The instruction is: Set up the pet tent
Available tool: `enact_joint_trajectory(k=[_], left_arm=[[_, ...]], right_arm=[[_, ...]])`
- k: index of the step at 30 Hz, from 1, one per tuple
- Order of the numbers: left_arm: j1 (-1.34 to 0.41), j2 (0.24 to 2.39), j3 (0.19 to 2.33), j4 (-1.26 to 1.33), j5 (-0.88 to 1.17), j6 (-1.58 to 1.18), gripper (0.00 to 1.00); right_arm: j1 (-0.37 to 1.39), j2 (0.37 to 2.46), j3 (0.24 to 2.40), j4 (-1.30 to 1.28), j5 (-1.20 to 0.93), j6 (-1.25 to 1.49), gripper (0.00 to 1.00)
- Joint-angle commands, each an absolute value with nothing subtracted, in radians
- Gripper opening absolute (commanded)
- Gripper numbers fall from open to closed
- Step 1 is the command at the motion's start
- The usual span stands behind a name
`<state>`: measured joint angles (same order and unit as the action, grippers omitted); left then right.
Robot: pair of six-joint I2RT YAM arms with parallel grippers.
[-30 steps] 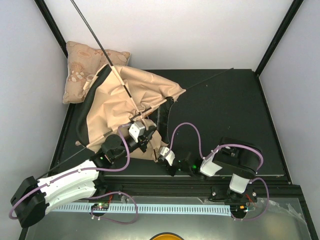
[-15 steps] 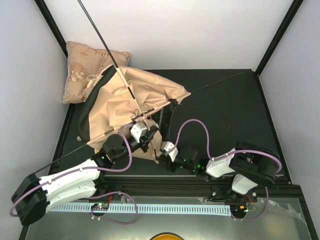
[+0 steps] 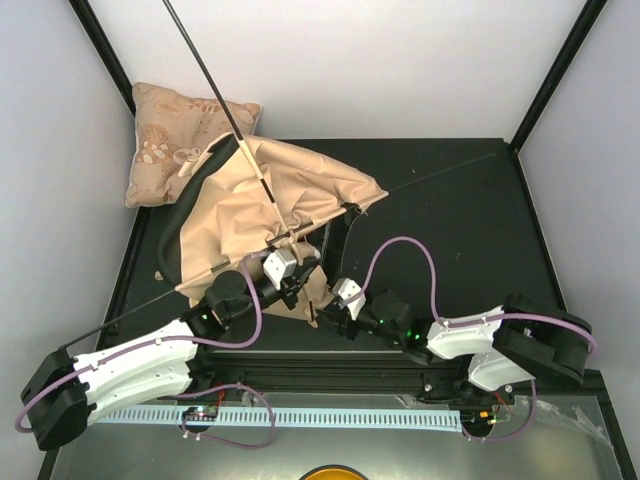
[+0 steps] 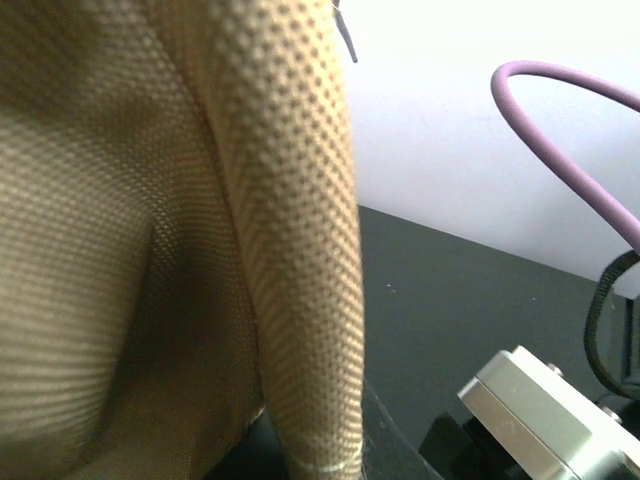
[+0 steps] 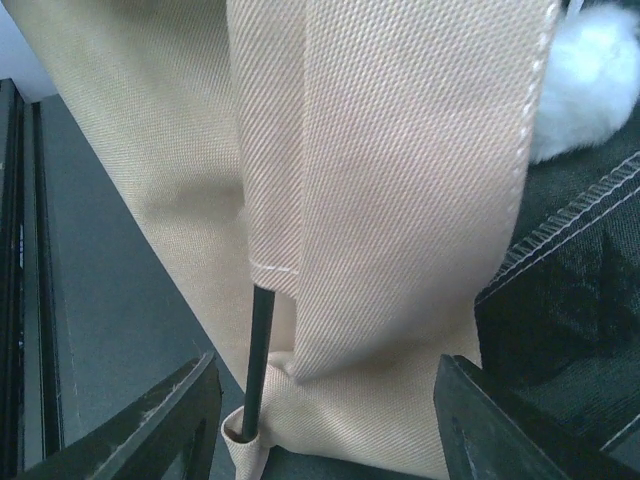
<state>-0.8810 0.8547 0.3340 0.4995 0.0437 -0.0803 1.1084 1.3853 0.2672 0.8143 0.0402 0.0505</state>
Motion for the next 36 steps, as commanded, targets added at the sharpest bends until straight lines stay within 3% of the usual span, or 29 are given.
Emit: enact_joint_trajectory(k=[1, 12, 26, 30, 33, 36], left_arm=[[-0.905, 0.853, 0.336, 0.306, 0.083, -0.048, 0.02], [-1.018, 0.933, 0.418, 0.201, -0.056, 0.010, 0.02], [-1.040, 0.949, 0.419, 0.188, -0.111, -0.033, 0.02], [-1.044, 0.939, 0.412, 0.187, -0.115, -0.046, 0.01], [-1.048, 0.935, 0.408, 0.191, -0.118, -0.053, 0.02], [-1.049, 0.936, 0.407, 0.197, -0.121, -0.053, 0.02]], right_arm=[[1.104, 1.338, 0.239, 0.828, 0.069, 0.070, 0.61], [1.104, 1.154, 0.259, 0.606, 0.037, 0.082, 0.60], [1.105, 0.932, 0.305, 0.322, -0.057, 0.087, 0.60], [1.104, 0.897, 0.290, 0.343, -0.010, 0.062, 0.62], [1.104, 0.886, 0.292, 0.349, 0.026, 0.054, 0.74], [1.105, 0.888, 0.303, 0.350, 0.042, 0.050, 0.78]])
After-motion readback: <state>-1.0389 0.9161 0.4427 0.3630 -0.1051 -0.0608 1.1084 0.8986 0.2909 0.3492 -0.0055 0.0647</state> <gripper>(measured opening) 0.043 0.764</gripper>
